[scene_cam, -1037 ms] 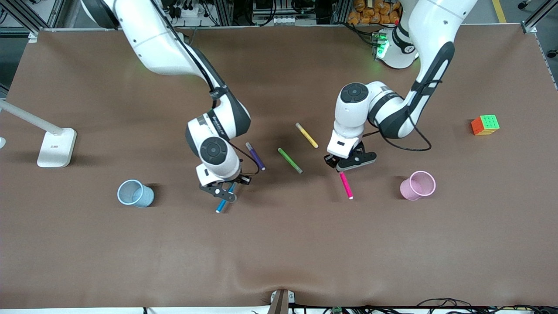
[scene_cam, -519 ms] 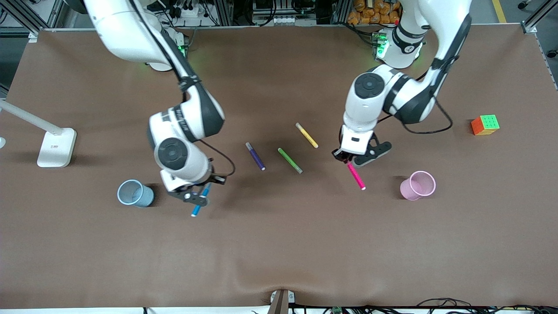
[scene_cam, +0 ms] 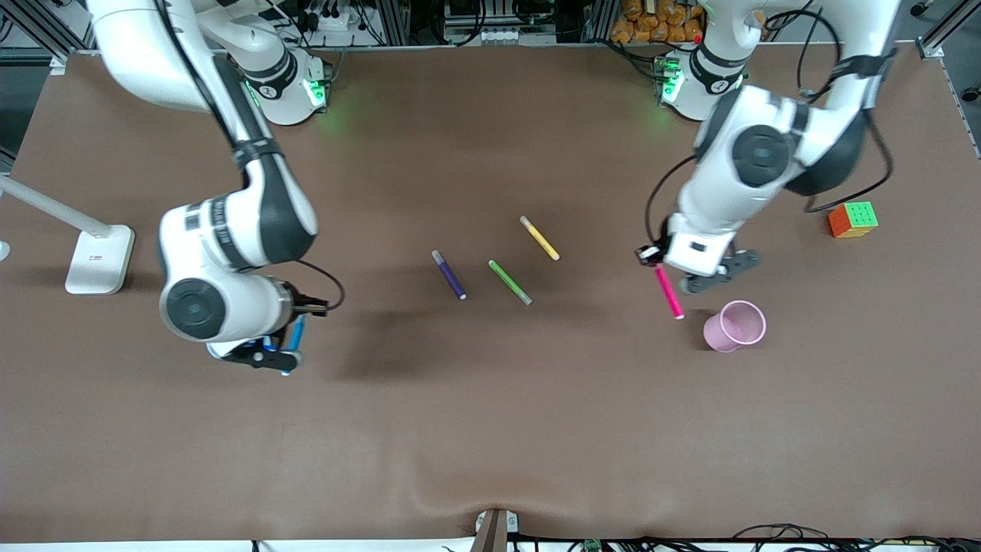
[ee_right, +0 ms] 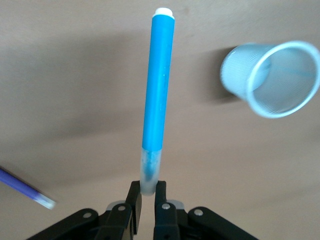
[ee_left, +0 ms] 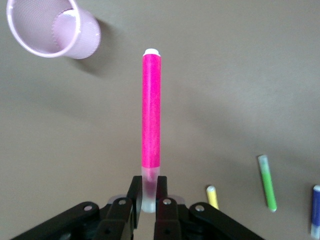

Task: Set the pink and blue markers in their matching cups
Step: 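Carry the pink marker over the pink cup while the right gripper carries blue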

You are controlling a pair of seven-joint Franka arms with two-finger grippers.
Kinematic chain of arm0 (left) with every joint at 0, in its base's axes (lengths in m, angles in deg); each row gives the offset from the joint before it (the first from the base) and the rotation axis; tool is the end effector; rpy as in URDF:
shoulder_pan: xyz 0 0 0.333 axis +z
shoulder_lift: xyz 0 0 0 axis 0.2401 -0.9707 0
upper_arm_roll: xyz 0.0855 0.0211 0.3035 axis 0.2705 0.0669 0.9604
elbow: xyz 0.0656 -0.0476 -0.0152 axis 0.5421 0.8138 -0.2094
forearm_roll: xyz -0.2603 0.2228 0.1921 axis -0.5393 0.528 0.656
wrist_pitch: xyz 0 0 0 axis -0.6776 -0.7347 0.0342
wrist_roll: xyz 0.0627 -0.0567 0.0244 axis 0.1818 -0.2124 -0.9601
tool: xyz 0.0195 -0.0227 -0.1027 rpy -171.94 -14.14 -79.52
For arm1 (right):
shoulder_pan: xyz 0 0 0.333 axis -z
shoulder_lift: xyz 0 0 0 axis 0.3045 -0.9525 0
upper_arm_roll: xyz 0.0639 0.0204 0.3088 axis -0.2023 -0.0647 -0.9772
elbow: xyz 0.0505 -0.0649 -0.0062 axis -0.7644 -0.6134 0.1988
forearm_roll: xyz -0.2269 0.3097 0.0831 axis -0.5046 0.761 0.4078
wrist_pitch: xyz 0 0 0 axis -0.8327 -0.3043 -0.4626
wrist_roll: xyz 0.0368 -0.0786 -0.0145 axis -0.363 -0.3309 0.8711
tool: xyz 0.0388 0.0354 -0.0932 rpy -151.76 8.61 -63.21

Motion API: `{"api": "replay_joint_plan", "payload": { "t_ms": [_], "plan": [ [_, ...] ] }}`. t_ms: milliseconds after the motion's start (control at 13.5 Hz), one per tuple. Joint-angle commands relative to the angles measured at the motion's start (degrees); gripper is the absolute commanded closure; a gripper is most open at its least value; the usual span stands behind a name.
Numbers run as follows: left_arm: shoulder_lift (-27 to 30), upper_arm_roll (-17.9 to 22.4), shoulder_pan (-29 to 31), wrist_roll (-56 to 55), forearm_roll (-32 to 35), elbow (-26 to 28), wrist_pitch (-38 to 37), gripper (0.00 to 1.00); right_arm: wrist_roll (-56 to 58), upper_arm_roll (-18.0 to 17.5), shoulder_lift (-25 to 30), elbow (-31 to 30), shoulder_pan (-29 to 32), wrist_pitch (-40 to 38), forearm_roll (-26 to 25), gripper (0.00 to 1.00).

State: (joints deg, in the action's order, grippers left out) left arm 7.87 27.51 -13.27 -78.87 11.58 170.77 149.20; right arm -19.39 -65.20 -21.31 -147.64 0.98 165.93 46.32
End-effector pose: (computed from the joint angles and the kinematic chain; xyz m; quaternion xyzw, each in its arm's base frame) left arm 0.5442 -0.2003 0.4035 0.9783 0.2008 -0.0475 0.0189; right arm 0.6601 0.1623 0.3582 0.9855 -0.0459 -0.1593 0.0353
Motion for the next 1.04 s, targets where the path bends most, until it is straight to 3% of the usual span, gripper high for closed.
{"api": "replay_joint_plan", "payload": {
  "t_ms": [0,148,296,741,963],
  "plan": [
    [1.63,-0.6,5.69,8.36,-5.8,0.26,-4.01,1.0,7.35,-0.97,0.6,0.69,1.99,-2.57,-6.78,1.0],
    [1.46,-0.6,8.94,10.92,-6.6,0.08,-5.25,1.0,13.93,-1.06,1.4,0.69,2.08,-6.61,-11.81,1.0],
    [0.76,-0.42,12.45,12.94,-9.84,-1.06,-6.04,1.0,18.96,-0.89,1.58,0.69,1.82,-7.77,-13.66,1.0],
    [-3.89,-0.16,19.49,15.42,-17.93,-3.52,-9.3,1.0,34.26,-1.41,1.14,-0.19,-3.02,-12.96,-34.13,1.0],
    [-6.53,-0.07,21.96,15.33,-20.92,-4.49,-9.73,1.0,38.65,-1.41,0.87,-1.59,-4.6,-12.26,-37.74,1.0]
  ]
}}
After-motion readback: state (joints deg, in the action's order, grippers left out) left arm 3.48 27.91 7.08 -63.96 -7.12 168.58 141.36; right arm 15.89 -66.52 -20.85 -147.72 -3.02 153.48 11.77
